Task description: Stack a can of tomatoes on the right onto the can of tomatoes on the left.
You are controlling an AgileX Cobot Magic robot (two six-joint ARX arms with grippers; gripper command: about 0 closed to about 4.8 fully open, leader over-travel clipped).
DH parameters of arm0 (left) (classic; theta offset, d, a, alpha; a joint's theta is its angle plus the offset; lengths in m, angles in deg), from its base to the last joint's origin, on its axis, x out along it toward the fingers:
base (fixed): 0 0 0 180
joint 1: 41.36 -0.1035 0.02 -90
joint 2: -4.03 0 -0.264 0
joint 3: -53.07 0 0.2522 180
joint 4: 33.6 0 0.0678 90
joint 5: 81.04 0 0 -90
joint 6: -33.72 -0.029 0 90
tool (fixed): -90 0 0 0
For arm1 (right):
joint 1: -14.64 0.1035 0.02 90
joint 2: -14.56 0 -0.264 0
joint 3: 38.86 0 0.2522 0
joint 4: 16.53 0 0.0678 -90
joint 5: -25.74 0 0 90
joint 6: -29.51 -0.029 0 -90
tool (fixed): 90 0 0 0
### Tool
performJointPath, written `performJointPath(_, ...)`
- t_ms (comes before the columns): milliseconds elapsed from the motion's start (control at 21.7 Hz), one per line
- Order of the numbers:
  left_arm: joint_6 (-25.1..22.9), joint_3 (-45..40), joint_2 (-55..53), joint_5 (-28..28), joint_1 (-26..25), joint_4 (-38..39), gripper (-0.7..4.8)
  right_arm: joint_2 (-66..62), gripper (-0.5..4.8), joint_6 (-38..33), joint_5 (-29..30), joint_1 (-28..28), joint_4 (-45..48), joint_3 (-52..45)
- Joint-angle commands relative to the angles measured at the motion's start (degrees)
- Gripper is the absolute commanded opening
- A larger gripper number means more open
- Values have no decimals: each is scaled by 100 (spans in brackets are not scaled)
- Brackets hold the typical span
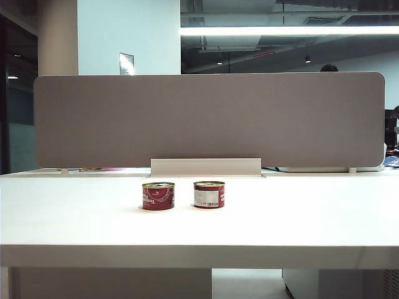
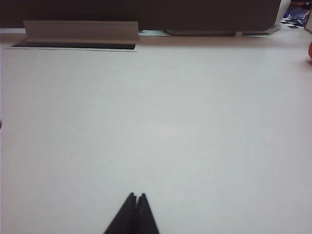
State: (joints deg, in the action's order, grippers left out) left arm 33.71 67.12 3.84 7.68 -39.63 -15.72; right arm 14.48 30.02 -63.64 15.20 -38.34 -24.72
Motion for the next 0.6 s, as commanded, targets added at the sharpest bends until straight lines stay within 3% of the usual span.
performJointPath(46, 0, 22, -4, 0, -4, -28, -6, 7, -1, 13, -4, 2, 59, -35)
performJointPath(599, 0, 22, -4, -2, -4, -35, -6, 7, -1, -52, 2, 7, 101, -35)
